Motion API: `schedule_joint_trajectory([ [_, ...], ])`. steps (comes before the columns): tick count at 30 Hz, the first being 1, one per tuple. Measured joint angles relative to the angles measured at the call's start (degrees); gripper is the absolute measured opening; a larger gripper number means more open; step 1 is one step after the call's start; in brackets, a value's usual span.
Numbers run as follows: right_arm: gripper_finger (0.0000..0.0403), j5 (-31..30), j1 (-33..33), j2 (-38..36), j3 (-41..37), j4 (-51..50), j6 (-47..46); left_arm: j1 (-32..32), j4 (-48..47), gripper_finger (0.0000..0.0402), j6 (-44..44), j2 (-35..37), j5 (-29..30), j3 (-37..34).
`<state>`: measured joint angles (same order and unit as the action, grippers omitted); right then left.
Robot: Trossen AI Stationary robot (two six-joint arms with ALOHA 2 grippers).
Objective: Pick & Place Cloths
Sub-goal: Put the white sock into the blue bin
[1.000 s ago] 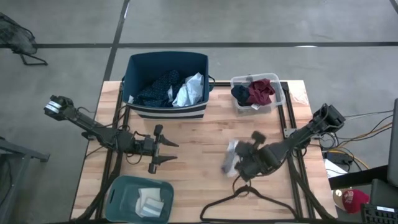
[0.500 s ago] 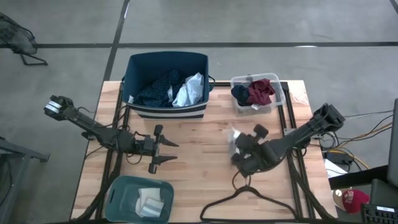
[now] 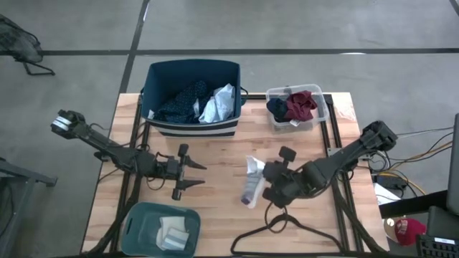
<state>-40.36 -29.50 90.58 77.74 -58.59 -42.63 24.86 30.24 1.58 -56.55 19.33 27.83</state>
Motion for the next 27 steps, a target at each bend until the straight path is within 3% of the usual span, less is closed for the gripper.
schedule_joint_trajectory([
  [3,0.0057,1.49,0.28,-0.07,-2.19,-0.13,-3.90,-0.02,0.07,0.0216,0.00,-0.47,0.02,-0.02],
  [7,0.0055,14.08,2.75,-0.04,-4.34,-1.07,-7.16,-0.07,0.85,0.0216,0.05,-0.79,0.02,0.00],
  [11,0.0058,14.95,3.01,-0.04,-5.33,0.39,-6.97,-0.07,1.22,0.0216,0.07,-0.79,0.02,0.00],
  [18,0.0106,15.22,2.84,-0.08,-7.12,0.49,-8.13,-0.07,1.22,0.0216,0.07,-0.79,0.02,0.00],
  [27,0.0185,23.16,0.62,-0.06,-16.24,2.19,-17.98,-0.07,1.09,0.0216,0.08,-0.78,0.02,0.00],
])
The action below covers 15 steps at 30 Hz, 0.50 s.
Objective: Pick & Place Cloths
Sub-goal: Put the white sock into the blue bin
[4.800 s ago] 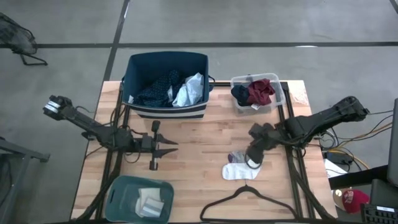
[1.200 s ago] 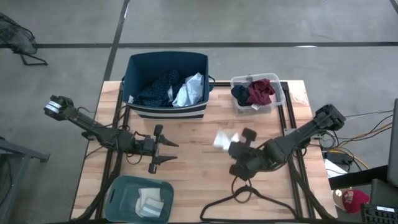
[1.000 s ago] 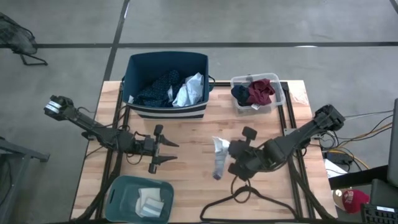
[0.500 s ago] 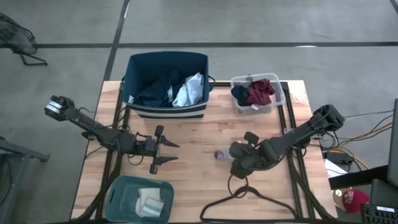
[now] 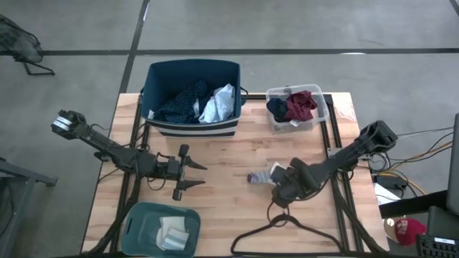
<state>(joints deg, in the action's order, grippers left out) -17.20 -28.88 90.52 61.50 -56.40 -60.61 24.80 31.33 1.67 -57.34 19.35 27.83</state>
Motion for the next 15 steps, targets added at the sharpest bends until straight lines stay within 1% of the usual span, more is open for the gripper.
schedule_joint_trajectory([
  [4,0.0210,4.66,-0.28,0.00,-5.11,6.33,-1.16,0.00,0.00,0.0216,-0.02,0.02,0.00,0.00],
  [6,0.0213,5.73,-0.20,0.00,-7.06,9.81,-0.47,0.00,0.08,0.0216,-0.06,0.02,0.00,0.00],
  [8,0.0208,5.86,-0.20,0.00,-8.09,11.23,-0.18,0.00,0.17,0.0216,-0.07,0.02,0.00,0.00],
  [11,0.0175,5.82,-0.26,0.01,-8.40,9.96,-0.51,0.00,0.20,0.0216,-0.08,0.02,0.00,0.00],
  [13,0.0138,5.29,-0.21,0.00,-8.47,9.52,-0.42,0.00,0.26,0.0216,-0.08,0.02,0.00,0.00],
  [15,0.0092,4.75,-0.01,0.00,-8.59,9.05,-0.15,0.00,0.30,0.0216,-0.10,0.02,0.00,0.00],
])
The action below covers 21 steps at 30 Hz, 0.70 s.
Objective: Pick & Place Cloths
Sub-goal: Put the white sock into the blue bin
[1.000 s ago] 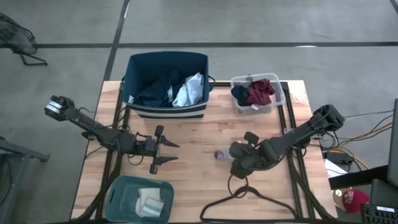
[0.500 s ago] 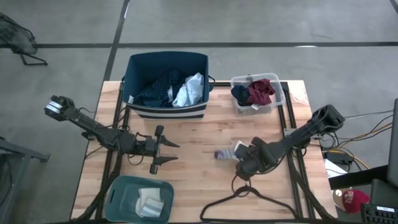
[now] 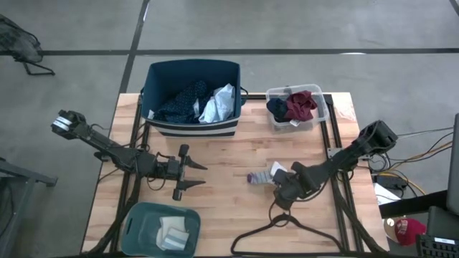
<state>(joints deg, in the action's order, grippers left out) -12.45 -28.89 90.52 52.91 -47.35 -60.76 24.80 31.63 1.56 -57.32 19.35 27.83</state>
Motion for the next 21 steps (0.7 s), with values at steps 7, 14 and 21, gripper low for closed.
schedule_joint_trajectory([
  [7,0.0011,-1.18,0.19,0.35,0.88,-1.00,2.51,0.00,0.07,0.0216,-0.07,0.00,0.00,0.00],
  [14,0.0010,-6.44,-0.52,0.20,11.19,-8.38,7.84,0.00,0.07,0.0216,-0.07,0.00,0.00,0.00],
  [21,0.0009,-16.99,-1.67,0.17,25.03,-15.10,16.80,0.00,0.07,0.0216,-0.07,0.00,0.00,0.00],
])
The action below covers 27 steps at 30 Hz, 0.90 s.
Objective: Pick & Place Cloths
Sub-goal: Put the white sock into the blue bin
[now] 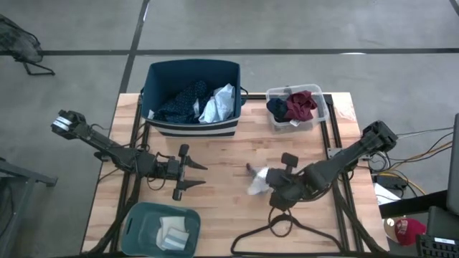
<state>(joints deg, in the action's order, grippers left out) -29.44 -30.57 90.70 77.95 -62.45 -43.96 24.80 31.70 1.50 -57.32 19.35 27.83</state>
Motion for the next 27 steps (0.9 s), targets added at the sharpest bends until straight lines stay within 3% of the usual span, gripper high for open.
schedule_joint_trajectory([
  [6,0.0009,-17.59,-1.45,-0.11,6.26,-2.15,4.08,0.00,-0.03,0.0216,0.03,0.00,0.00,0.00],
  [8,0.0008,-20.26,-1.46,-0.11,7.24,-1.97,5.07,0.00,-0.04,0.0216,0.13,0.00,0.00,0.00],
  [15,0.0008,-20.70,0.07,0.17,7.75,0.76,6.83,-0.03,0.62,0.0216,0.09,-1.37,0.00,0.00],
  [21,0.0008,-17.44,-0.06,2.05,7.00,13.66,18.90,-0.33,7.65,0.0216,1.67,-5.70,0.20,0.00],
  [27,0.0008,-14.30,-0.01,4.07,7.00,26.59,29.01,-0.46,8.81,0.0216,1.75,-9.59,0.22,2.64],
])
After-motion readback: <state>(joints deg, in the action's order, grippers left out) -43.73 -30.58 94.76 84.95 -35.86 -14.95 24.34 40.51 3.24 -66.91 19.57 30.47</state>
